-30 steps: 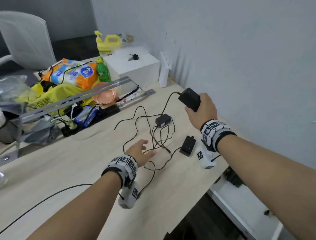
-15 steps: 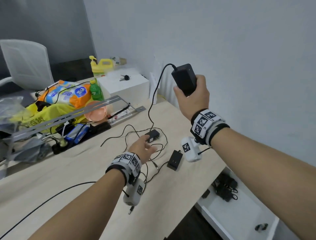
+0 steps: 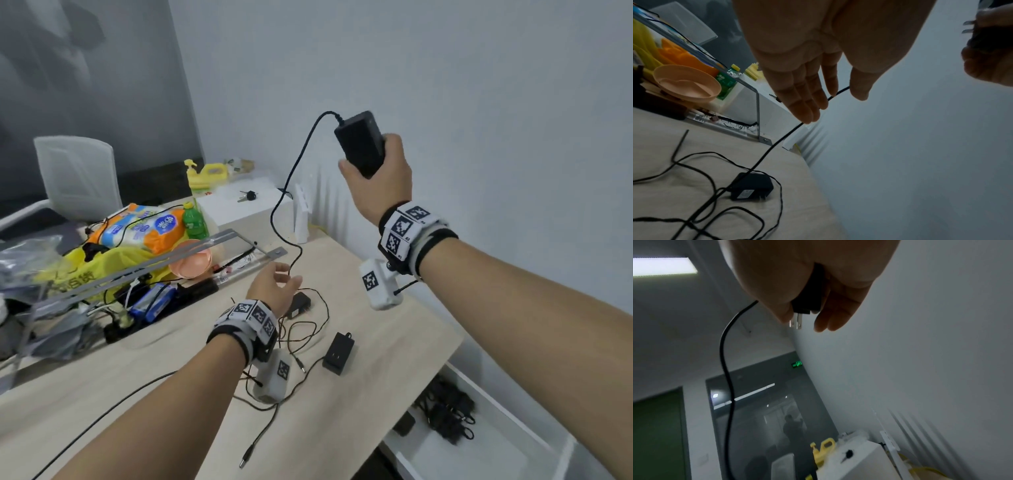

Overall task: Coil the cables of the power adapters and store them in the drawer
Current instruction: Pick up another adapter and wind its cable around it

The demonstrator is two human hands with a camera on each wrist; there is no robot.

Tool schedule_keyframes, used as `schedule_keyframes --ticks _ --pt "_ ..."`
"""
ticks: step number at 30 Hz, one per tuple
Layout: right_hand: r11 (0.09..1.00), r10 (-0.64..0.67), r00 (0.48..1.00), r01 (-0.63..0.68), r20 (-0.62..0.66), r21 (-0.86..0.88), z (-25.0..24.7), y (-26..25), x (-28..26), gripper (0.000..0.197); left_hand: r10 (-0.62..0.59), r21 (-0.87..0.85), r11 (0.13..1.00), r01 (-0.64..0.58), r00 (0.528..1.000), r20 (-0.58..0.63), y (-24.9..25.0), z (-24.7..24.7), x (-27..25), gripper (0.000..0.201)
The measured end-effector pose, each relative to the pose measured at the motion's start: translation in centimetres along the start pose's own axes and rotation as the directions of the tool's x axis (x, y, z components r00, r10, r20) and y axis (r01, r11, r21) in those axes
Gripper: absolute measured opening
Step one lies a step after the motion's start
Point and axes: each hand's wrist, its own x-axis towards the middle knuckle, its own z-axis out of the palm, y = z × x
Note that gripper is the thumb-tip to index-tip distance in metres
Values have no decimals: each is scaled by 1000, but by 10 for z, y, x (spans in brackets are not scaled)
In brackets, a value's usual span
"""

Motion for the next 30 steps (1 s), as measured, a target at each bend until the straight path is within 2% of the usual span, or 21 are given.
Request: schedule_keyframes --ticks 3,7,10,12,15,17,19,21,22,23,24,25,26,27,28,29,30 --pt "989 -24 979 53 201 -139 3 23 -17 42 17 -87 996 -23 997 -69 3 2 -1 37" --pt "922 -1 901 169 433 -349 6 55 -37 40 95 -136 984 -115 985 -145 12 -6 -8 49" --pt "877 -48 846 290 530 -383 8 66 -47 40 176 -167 968 -188 981 -85 18 -11 -13 65" --pt "855 -96 788 378 608 -354 10 66 -53 37 215 -152 964 -217 976 -29 24 -10 -16 71" --pt "809 -172 684 509 709 -294 17 63 -62 37 194 -164 970 -182 979 65 33 -9 -15 67" --pt "799 -187 656 534 731 -275 20 60 -66 42 176 -164 975 -151 973 148 39 -9 -16 59" --pt "838 -157 680 475 716 -267 22 57 -70 53 192 -142 976 -163 955 225 44 -13 -23 41" --pt "903 -81 766 327 638 -279 23 55 -74 66 176 -263 959 -102 945 275 46 -14 -28 22" --pt "938 -16 820 210 573 -275 25 56 -78 67 134 -386 922 -16 951 280 46 -14 -28 19" --pt "965 75 849 70 524 -252 27 55 -81 64 83 -522 849 80 956 282 45 -14 -27 23" --pt "972 183 832 -73 524 -224 29 56 -85 58 47 -647 747 151 960 277 44 -15 -25 31" --pt "959 282 764 -200 580 -201 32 57 -89 51 25 -743 644 185 965 262 43 -16 -22 39" --pt "935 351 660 -290 665 -206 33 56 -94 45 12 -804 562 193 970 242 43 -19 -20 45" --pt "914 386 550 -337 740 -227 33 57 -99 43 5 -836 515 187 975 221 44 -23 -19 48" --pt "904 396 468 -348 790 -247 32 57 -103 44 7 -848 500 177 978 208 43 -26 -17 50" --pt "908 393 433 -325 811 -266 30 56 -106 47 8 -844 510 166 980 197 42 -30 -17 49" --pt "918 386 445 -270 808 -290 27 54 -105 48 4 -826 543 152 983 183 39 -33 -16 46"
